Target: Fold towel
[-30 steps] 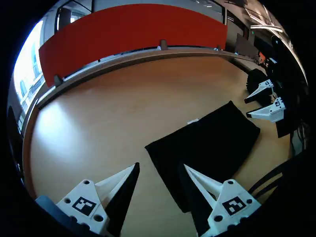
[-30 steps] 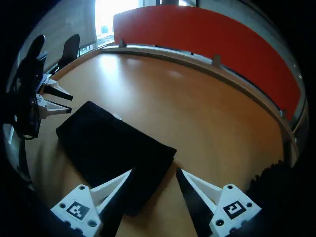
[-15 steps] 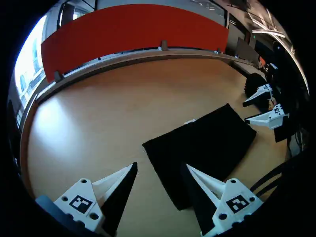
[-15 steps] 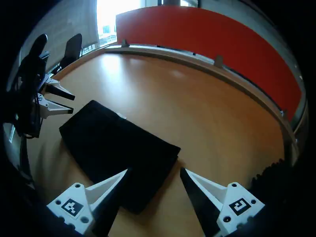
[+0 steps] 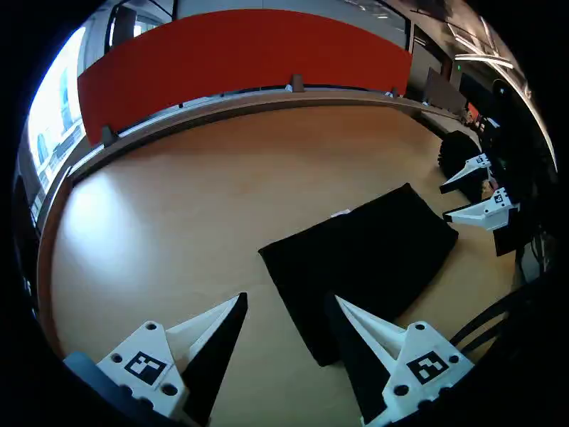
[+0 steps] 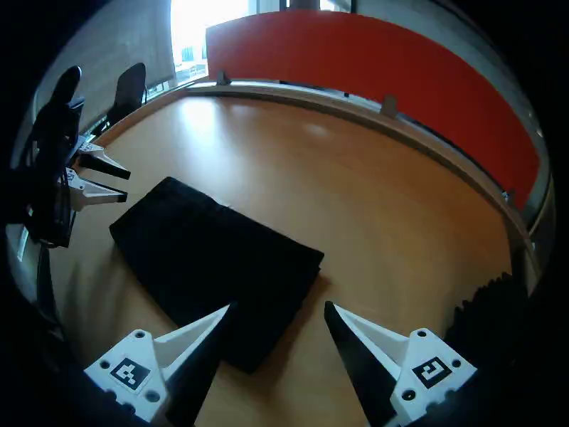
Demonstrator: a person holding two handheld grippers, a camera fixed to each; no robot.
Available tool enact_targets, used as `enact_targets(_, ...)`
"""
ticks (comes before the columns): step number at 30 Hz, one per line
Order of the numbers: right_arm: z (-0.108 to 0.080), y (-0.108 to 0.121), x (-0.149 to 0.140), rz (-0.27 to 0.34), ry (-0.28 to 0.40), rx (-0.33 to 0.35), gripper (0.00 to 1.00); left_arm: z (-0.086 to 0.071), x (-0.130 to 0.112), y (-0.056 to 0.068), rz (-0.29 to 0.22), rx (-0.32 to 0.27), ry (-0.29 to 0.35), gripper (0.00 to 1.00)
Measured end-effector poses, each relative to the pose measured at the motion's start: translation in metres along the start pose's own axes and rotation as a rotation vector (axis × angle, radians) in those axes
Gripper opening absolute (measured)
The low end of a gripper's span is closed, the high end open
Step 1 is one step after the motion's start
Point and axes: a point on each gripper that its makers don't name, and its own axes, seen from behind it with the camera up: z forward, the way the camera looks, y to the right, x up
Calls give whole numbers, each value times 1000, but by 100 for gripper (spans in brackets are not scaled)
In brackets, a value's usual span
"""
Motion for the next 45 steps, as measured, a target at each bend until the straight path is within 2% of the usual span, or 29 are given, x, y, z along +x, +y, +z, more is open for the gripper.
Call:
enact_targets(15, -10, -12, -16, 2, -7, 8, 94, -19, -14, 6, -28, 12, 6, 80)
enact_targets(29, -20, -23, -31, 8, -10, 16, 93, -36, -37, 12, -61, 16, -7, 80)
enact_targets(45, -17, -26, -33, -34, -17, 44, 93, -50, -51, 5, -100, 57, -4, 80)
